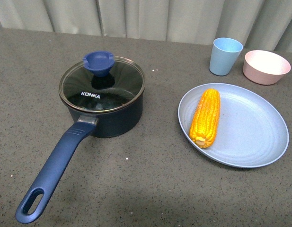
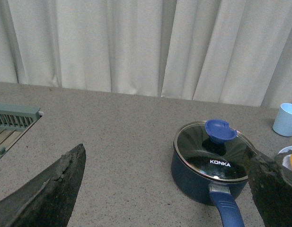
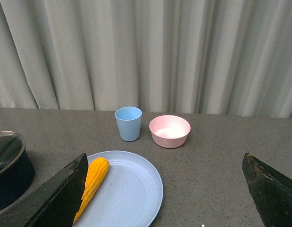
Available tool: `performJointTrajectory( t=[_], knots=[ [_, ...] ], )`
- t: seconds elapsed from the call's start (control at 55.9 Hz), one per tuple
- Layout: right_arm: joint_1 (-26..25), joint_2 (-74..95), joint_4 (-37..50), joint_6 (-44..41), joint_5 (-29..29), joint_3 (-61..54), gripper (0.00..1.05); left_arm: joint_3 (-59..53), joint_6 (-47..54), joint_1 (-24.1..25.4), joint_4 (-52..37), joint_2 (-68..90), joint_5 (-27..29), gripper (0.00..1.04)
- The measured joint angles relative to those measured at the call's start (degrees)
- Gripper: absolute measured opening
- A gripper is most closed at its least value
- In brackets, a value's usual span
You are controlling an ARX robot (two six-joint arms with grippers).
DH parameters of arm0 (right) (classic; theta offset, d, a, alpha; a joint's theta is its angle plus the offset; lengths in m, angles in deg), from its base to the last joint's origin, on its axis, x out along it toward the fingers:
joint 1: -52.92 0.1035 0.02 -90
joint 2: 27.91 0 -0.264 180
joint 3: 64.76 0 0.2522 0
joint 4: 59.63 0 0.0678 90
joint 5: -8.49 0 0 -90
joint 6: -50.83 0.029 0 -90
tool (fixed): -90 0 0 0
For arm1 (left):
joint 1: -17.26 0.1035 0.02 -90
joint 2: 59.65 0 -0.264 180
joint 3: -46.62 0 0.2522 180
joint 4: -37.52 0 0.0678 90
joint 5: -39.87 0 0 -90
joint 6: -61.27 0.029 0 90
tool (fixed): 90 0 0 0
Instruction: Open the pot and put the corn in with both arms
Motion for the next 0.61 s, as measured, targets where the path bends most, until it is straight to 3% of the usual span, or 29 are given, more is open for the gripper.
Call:
performJointTrajectory(
  t=[0.608],
  knots=[
    [0.0, 0.0, 0.0, 0.0, 0.0, 0.0, 0.95, 0.0, 0.0, 0.0, 0.0, 0.0, 0.0, 0.98]
  ],
)
